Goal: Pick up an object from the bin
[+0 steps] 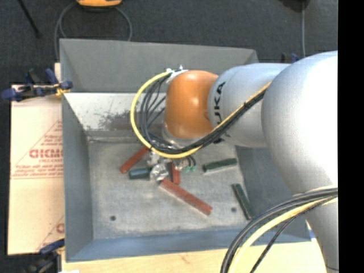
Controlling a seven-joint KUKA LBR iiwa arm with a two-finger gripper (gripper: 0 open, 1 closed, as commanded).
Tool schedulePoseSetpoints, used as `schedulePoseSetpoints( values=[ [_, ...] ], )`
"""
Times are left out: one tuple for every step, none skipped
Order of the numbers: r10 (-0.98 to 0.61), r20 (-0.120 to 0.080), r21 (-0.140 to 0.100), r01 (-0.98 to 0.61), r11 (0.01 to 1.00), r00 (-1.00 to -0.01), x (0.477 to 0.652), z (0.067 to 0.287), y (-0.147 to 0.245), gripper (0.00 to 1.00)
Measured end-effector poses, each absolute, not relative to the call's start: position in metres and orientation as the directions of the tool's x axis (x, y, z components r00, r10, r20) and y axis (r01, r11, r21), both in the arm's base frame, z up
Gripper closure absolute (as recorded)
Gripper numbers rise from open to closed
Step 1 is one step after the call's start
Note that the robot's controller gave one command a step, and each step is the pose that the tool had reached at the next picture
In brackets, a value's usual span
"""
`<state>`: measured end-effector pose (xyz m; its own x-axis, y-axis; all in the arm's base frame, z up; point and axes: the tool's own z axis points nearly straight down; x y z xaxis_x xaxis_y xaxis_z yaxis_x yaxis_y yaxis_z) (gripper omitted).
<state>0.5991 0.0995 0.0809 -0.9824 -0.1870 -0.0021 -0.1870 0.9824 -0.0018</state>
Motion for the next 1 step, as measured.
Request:
schedulePoseSetpoints(
  values=[
    [-0.2,-0.013,-0.002,-0.2,0.98,-0.98,0.594,0.2516,0.0988,1.0]
  ],
)
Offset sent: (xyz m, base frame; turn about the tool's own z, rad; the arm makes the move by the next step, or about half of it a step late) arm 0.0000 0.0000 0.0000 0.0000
